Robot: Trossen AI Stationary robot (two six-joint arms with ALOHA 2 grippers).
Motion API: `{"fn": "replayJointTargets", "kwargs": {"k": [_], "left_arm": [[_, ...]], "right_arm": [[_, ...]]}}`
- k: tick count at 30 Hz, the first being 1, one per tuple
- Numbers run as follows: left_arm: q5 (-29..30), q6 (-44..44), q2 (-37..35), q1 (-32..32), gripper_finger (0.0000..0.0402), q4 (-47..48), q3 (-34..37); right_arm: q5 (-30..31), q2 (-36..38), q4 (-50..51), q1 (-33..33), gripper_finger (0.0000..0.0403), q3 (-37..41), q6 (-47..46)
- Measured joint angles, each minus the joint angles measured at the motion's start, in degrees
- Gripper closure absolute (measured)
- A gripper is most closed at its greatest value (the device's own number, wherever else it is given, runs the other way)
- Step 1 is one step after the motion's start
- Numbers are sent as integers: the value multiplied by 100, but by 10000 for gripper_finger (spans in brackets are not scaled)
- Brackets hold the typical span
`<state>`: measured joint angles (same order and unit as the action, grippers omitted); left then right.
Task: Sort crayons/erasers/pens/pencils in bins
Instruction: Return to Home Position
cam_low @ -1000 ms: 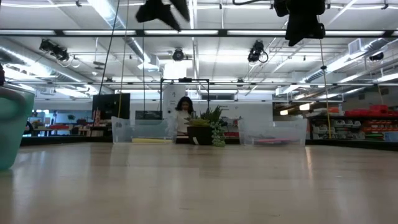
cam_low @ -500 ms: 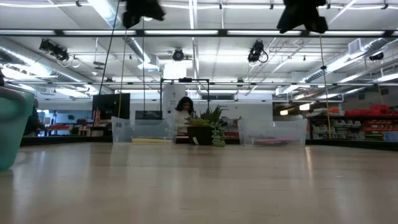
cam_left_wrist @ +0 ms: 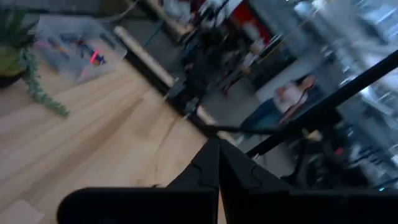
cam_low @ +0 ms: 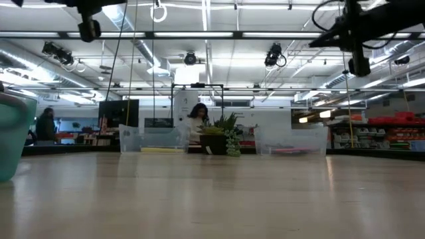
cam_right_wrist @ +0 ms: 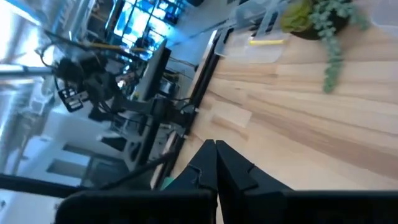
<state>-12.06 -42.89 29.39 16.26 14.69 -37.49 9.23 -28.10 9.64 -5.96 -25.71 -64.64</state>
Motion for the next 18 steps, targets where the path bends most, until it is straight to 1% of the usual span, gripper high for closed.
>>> {"fn": "replayJointTargets", "kwargs": {"k": [4,6,7,12,15,18], "left_arm": [[27,-300,-640,5,396,-144,477],[94,-430,-937,3,394,-207,776],[139,-577,-1096,3,394,-346,972],[200,-1455,-1950,-39,396,-1653,1982],[427,-1843,-2483,-41,396,-1732,2414],[470,-2229,-2940,-41,398,-1786,2778]], "right_arm": [[178,436,-1,-2,396,329,-102],[360,632,-57,0,395,461,-88],[452,726,-129,15,395,540,-74],[819,1175,-527,166,395,1046,-94],[1059,1361,-1077,331,394,1491,-136],[1187,1461,-1877,521,394,2021,-159]]}}
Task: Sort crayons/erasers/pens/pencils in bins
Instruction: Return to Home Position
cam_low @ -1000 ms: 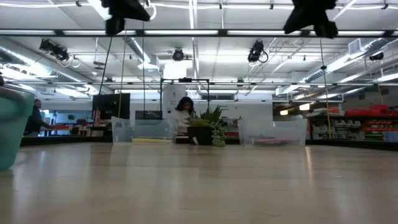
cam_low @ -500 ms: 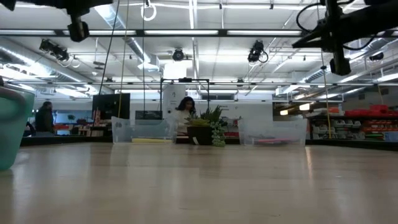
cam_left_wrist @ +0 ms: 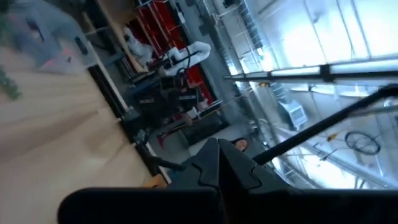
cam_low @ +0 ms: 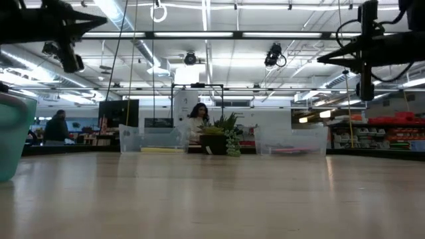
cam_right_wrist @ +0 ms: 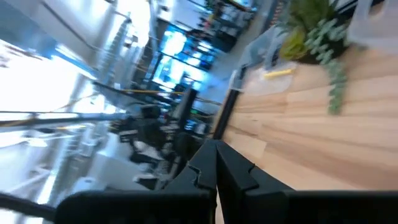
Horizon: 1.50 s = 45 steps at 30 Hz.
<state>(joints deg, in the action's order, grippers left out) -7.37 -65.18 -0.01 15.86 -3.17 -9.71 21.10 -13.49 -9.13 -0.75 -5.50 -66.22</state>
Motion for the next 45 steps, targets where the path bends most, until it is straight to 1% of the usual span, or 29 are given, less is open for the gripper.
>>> {"fn": "replayJointTargets", "kwargs": {"k": [3,6,9,13,15,18,24,26,29,31,34,36,37,40,45], "left_arm": [[89,-316,49,-27,396,-310,198],[174,-357,48,-36,398,-483,207],[324,-432,18,-35,397,-486,309],[573,-616,31,-91,398,-1269,696],[694,-496,29,-172,398,-1655,891],[818,-290,47,-236,398,-1444,920],[820,-52,65,-264,396,-1290,920],[728,514,65,-264,392,-913,920],[644,1819,68,-264,387,-95,922],[722,2760,89,-267,384,229,910],[847,4363,258,-262,381,234,881],[866,5286,297,-254,382,231,883],[867,5606,338,-254,383,234,883],[869,6109,347,-254,387,230,883],[871,6134,357,-256,387,188,890]], "right_arm": [[78,0,-828,240,394,471,-83],[273,-12,-762,500,394,490,18],[634,-6,-705,690,394,504,132],[809,-5,-718,829,393,509,221],[800,-5,-728,908,393,509,373],[798,-5,-671,972,393,509,521],[720,-5,-478,968,393,509,811],[526,-5,-414,968,393,509,1177],[195,-5,-255,968,393,509,1823],[127,-7,35,968,393,507,2214],[76,-35,590,967,393,502,2794],[-157,-168,630,976,393,488,3058],[-228,-223,648,979,393,488,3138],[-319,-414,661,979,393,485,3355],[-321,-553,663,979,393,485,3500]]}}
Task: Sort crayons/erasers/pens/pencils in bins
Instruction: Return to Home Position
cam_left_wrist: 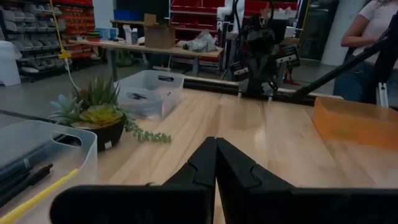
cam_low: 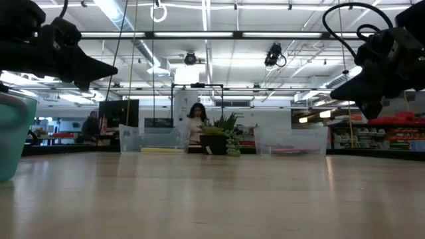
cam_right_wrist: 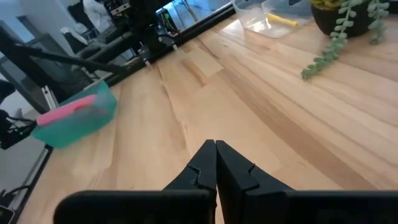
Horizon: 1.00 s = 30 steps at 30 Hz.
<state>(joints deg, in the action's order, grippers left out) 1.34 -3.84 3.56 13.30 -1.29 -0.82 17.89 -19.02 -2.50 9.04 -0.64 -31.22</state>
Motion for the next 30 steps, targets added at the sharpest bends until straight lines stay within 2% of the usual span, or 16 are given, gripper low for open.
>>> {"fn": "replayJointTargets", "kwargs": {"k": [4,12,19,30], "left_arm": [[2,0,15,0,378,-54,9],[4,3,17,0,370,-69,9],[9,3,17,0,380,-84,9],[9,3,17,0,368,-93,9]], "right_arm": [[-33,-8,0,7,393,0,178],[25,-8,3,4,393,-160,1449],[40,-8,-117,4,393,-181,272],[42,-8,-90,4,393,-181,269]]}}
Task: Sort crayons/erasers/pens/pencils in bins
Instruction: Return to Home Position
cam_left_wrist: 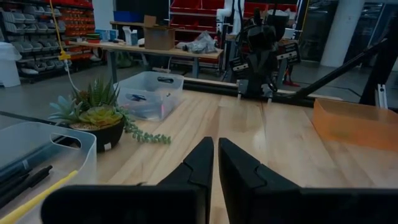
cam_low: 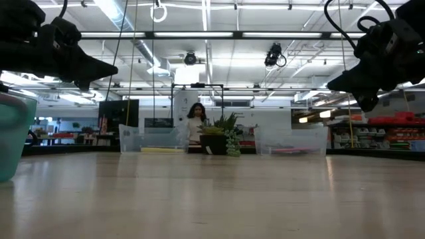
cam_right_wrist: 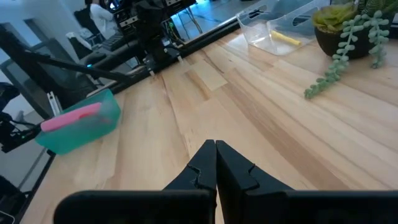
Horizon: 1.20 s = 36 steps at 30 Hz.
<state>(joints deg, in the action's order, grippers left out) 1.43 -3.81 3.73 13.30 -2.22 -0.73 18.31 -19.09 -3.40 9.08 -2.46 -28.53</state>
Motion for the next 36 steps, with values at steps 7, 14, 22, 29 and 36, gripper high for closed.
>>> {"fn": "replayJointTargets", "kwargs": {"k": [7,14,22,29,36], "left_arm": [[-1,-2,0,0,375,-3,0],[-1,-2,0,1,373,-6,0],[-2,0,0,0,369,-7,0],[-2,-2,0,1,378,-7,0],[-2,-1,0,1,367,-7,-2]], "right_arm": [[2,0,2,0,393,0,2],[2,0,2,0,393,0,4],[2,0,2,0,393,0,4],[2,0,2,0,393,0,6],[2,0,2,0,393,0,6]]}}
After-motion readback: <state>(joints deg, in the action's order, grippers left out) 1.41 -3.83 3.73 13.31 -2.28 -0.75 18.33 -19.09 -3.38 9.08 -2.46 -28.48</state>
